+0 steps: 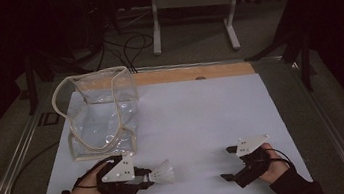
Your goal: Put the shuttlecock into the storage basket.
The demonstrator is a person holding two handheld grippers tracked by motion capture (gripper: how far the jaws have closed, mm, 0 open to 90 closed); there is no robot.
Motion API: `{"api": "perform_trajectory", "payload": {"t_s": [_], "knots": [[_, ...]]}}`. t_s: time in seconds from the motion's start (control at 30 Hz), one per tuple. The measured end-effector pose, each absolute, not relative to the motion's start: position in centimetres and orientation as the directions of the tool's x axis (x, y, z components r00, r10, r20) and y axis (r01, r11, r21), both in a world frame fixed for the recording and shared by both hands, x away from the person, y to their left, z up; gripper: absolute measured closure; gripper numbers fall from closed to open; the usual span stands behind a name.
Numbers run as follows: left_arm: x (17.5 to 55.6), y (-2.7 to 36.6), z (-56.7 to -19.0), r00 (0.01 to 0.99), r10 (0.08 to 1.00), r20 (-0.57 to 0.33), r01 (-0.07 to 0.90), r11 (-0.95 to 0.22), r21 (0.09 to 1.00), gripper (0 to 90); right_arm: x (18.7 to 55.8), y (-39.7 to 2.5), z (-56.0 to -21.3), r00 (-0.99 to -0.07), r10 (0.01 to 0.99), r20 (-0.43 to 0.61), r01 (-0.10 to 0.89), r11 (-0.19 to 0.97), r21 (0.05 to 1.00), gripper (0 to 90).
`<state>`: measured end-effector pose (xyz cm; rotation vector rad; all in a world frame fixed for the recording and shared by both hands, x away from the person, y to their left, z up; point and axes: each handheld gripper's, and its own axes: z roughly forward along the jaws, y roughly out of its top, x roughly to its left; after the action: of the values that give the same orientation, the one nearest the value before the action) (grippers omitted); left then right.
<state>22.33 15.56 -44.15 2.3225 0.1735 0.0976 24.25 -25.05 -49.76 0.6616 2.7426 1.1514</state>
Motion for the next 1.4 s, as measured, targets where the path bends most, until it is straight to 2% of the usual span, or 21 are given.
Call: {"api": "perform_trajectory", "payload": {"t_s": [0.5, 1.4], "knots": [[22.3, 16.9, -43.6, 0.984, 0.177, 0.008, 0.116, -0.677, 0.727, 66.7, 23.0, -27.5, -51.8, -0.867, 0.488, 0.102, 0.394, 0.546, 0.740, 9.4], [23.4, 19.9, -38.1, 0.988, 0.152, -0.002, 0.100, -0.637, 0.764, 66.6, 23.2, -27.3, -51.6, -0.877, 0.464, 0.129, 0.393, 0.533, 0.750, 9.5]]}}
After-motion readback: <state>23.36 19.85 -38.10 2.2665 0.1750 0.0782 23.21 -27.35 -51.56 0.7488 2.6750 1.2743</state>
